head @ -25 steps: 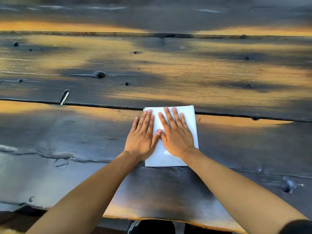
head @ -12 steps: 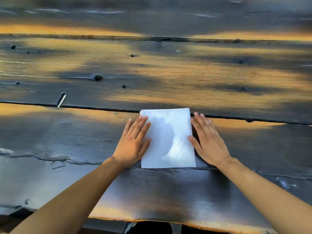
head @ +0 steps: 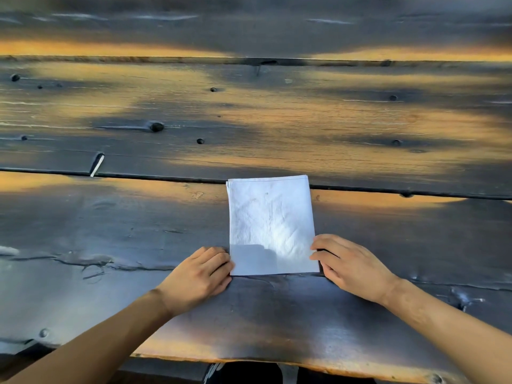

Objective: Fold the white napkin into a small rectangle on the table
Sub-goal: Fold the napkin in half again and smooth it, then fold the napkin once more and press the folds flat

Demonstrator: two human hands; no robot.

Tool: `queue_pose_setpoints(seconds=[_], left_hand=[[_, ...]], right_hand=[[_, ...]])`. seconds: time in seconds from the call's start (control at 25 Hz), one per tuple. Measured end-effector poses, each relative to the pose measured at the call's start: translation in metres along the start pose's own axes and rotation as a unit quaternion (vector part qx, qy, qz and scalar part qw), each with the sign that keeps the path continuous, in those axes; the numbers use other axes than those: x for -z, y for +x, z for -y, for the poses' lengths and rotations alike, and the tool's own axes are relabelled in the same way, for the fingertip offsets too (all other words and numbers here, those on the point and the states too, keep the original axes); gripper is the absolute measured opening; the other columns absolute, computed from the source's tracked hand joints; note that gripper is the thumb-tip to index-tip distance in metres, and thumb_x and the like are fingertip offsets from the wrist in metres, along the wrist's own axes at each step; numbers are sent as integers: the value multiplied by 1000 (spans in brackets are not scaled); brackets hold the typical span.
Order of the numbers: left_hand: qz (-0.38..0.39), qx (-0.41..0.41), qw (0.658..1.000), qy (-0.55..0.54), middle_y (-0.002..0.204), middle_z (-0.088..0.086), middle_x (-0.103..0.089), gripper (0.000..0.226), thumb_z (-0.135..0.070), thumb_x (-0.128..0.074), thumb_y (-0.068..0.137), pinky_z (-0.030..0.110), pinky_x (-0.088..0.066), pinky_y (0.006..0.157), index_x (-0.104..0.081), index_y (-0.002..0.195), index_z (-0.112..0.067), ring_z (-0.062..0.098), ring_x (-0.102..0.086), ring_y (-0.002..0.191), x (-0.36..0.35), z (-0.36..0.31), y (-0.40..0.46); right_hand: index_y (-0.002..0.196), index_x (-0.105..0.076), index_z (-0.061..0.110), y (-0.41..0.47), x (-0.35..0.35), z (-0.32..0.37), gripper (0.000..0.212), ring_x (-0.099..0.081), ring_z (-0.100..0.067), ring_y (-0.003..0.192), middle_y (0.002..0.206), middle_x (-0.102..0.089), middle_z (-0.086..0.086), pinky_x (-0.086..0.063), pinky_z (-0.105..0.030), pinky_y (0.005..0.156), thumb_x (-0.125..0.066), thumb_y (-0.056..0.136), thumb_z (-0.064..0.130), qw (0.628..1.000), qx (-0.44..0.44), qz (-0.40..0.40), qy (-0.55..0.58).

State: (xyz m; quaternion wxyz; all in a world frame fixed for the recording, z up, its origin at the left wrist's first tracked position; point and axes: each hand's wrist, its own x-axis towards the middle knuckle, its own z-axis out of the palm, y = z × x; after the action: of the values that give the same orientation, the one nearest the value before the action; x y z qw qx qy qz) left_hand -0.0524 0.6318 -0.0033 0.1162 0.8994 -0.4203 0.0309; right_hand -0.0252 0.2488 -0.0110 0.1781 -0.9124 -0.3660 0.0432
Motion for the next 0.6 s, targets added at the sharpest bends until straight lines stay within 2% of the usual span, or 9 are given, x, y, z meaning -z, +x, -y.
queue_pose_setpoints(seconds=[0.12, 0.24, 0.32, 0.44, 0.52, 0.6], left_hand=[[-9, 7, 999, 31, 107, 11, -68, 19, -18, -62, 99, 38, -52, 85, -72, 102, -2, 33, -66, 107, -3, -7, 2], [-6, -24, 997, 73, 111, 17, -69, 16, -5, -66, 94, 44, -53, 94, -72, 104, 5, 40, -65, 109, -4, -15, 7], [1, -43, 994, 97, 109, 20, -69, 16, 1, -65, 91, 45, -53, 100, -72, 104, 7, 41, -66, 107, -3, -17, 10], [12, -68, 992, 107, 106, 20, -70, 21, 4, -58, 91, 46, -54, 101, -71, 107, 7, 41, -68, 108, 2, -15, 14], [7, -84, 992, 96, 106, 19, -72, 26, 2, -50, 95, 44, -56, 98, -72, 108, 3, 38, -69, 109, 6, -10, 15], [3, -97, 991, 92, 106, 17, -72, 26, 1, -48, 96, 42, -57, 97, -72, 105, -1, 36, -69, 109, 8, -5, 16]], right_hand=[[102, -73, 19, 2, 6, -8, 18, -62, -17, 117, 118, -65, 4, -56, -29, 91, -58, 92, 21, 1000, 26, 7, 1], [103, -71, 21, 8, 13, -13, 13, -62, -20, 111, 117, -65, 2, -54, -28, 93, -66, 92, 25, 998, 57, 34, -2], [100, -71, 22, 10, 14, -15, 11, -62, -21, 108, 115, -65, 0, -49, -27, 101, -69, 90, 27, 997, 68, 43, -10], [106, -71, 25, 9, 14, -15, 21, -61, -22, 114, 118, -65, -1, -44, -33, 110, -73, 88, 36, 994, 77, 66, -26], [111, -71, 28, 6, 14, -13, 27, -60, -23, 119, 122, -66, -3, -49, -39, 107, -74, 87, 39, 994, 74, 71, -29], [106, -71, 29, 1, 10, -9, 17, -62, -27, 122, 124, -67, -4, -52, -42, 103, -66, 92, 38, 996, 67, 48, -31]])
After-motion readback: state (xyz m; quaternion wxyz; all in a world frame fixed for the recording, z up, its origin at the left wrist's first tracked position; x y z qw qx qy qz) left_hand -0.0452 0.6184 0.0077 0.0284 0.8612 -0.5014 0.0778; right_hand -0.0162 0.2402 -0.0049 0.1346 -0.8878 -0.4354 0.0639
